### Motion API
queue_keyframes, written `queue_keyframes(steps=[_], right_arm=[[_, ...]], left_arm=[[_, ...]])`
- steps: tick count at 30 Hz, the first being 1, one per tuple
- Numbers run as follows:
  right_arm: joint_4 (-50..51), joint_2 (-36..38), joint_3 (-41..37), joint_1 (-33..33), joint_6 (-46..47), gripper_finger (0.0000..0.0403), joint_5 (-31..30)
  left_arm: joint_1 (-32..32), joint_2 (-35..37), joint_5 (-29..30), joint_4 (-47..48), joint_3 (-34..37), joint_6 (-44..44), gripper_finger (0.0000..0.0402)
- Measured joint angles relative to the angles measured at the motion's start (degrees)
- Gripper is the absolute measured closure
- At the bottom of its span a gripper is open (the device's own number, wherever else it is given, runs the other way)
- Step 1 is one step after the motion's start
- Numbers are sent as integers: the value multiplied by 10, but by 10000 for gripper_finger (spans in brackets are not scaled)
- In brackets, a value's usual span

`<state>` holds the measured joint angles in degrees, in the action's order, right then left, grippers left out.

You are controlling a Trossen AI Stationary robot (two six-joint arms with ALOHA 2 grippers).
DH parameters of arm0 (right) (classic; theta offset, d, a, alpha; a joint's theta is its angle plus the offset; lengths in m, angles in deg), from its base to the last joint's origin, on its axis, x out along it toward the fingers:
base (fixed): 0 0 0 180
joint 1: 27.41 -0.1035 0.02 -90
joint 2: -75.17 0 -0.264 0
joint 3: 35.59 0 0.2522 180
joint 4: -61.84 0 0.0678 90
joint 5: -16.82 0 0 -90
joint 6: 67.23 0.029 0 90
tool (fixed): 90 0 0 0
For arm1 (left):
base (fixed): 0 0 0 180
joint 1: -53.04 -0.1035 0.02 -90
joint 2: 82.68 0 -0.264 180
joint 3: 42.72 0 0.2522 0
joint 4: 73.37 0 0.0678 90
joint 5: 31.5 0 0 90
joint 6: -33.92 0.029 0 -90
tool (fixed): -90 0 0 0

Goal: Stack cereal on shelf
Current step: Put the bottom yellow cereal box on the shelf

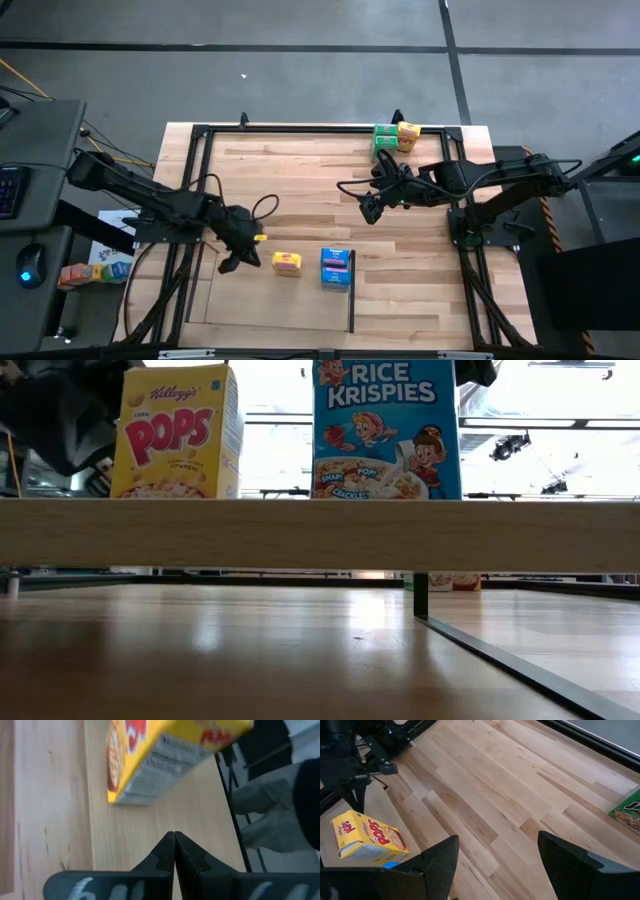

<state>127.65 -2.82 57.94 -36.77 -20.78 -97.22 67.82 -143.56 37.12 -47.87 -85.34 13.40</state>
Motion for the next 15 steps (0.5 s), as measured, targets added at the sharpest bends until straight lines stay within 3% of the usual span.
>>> queue_keyframes(steps=[9, 15], right_arm=[[0, 0, 0, 0, 0, 139, -1], [0, 0, 1, 0, -3, 139, -6]], left_arm=[[35, -65, 52, 56, -70, -4, 401], [49, -97, 72, 25, -73, -3, 401]])
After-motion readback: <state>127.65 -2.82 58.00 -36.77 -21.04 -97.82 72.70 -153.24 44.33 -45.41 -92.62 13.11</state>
